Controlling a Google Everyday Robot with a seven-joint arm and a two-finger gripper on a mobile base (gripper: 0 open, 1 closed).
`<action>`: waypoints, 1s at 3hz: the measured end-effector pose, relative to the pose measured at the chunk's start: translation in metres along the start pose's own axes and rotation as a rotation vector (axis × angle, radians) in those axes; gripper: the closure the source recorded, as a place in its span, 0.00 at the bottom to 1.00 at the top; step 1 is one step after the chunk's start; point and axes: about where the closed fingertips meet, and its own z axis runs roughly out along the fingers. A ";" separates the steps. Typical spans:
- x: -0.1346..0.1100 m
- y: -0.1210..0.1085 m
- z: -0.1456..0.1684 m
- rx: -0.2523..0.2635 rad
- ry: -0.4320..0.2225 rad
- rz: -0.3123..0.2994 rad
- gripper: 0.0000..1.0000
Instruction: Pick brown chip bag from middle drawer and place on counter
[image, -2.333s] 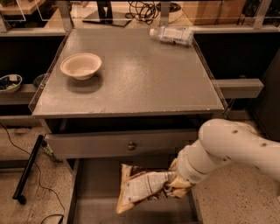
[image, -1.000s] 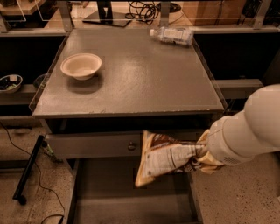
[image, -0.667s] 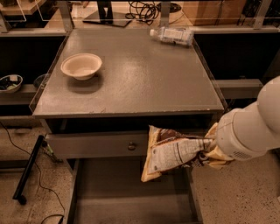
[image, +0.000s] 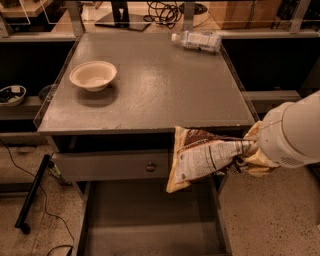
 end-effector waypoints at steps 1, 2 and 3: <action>-0.010 -0.046 -0.023 0.057 -0.022 -0.018 1.00; -0.023 -0.078 -0.040 0.091 -0.041 -0.042 1.00; -0.059 -0.109 -0.028 0.060 -0.104 -0.091 1.00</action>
Offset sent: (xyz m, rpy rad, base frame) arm 0.0780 -0.0027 0.1133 0.0007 -0.1551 0.0519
